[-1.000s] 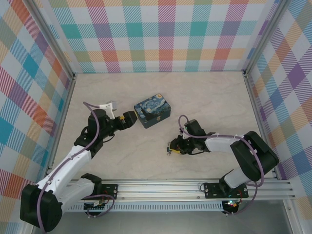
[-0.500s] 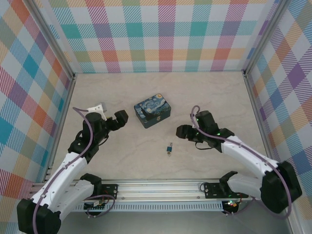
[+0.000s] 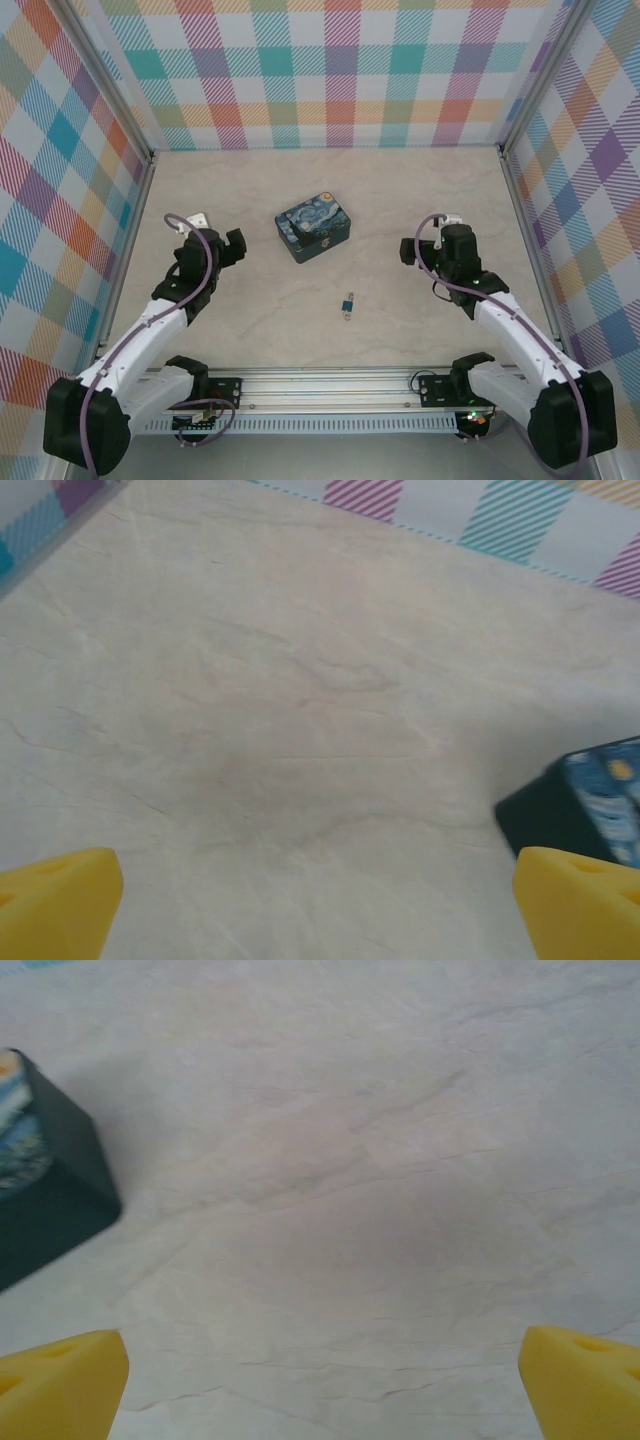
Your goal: Unlock a padlock with a key
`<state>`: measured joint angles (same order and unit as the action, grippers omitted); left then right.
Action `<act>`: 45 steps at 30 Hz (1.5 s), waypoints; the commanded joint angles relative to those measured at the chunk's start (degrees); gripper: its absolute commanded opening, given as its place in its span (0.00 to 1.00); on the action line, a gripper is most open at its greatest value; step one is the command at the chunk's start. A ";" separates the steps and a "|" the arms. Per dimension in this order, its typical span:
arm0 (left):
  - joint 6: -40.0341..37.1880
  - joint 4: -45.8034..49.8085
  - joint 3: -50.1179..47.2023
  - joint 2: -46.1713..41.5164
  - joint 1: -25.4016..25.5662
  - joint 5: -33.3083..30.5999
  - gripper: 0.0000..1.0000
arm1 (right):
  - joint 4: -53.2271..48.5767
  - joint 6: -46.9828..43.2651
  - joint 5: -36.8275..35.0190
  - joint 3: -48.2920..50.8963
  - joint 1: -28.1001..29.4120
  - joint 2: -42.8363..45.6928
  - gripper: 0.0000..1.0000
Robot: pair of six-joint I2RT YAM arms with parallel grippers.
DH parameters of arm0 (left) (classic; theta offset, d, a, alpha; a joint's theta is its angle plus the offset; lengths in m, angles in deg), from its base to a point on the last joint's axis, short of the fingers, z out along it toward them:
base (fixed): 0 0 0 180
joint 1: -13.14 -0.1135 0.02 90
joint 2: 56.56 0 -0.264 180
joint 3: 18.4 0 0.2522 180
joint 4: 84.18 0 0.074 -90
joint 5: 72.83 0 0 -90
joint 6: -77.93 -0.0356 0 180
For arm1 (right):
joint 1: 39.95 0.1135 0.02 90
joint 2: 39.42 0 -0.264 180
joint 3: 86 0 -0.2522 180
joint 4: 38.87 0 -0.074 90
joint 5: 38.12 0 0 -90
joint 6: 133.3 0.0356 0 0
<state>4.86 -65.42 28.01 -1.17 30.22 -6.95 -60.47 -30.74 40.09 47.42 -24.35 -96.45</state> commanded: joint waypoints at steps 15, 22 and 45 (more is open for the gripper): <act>-17.91 -27.06 -8.32 16.97 -2.54 -0.05 1.00 | 48.35 -16.11 11.68 9.74 -10.98 -22.55 1.00; -21.73 -34.98 -9.49 19.84 -3.87 5.41 1.00 | 59.41 -14.09 13.01 11.71 -13.57 -30.59 1.00; -18.30 -52.64 -9.06 34.63 -12.64 17.12 1.00 | 55.65 -11.91 13.15 9.35 -15.52 -31.03 1.00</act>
<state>-15.73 -116.66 18.00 33.19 18.98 7.96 -5.98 -43.33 52.20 57.34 -39.63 -127.78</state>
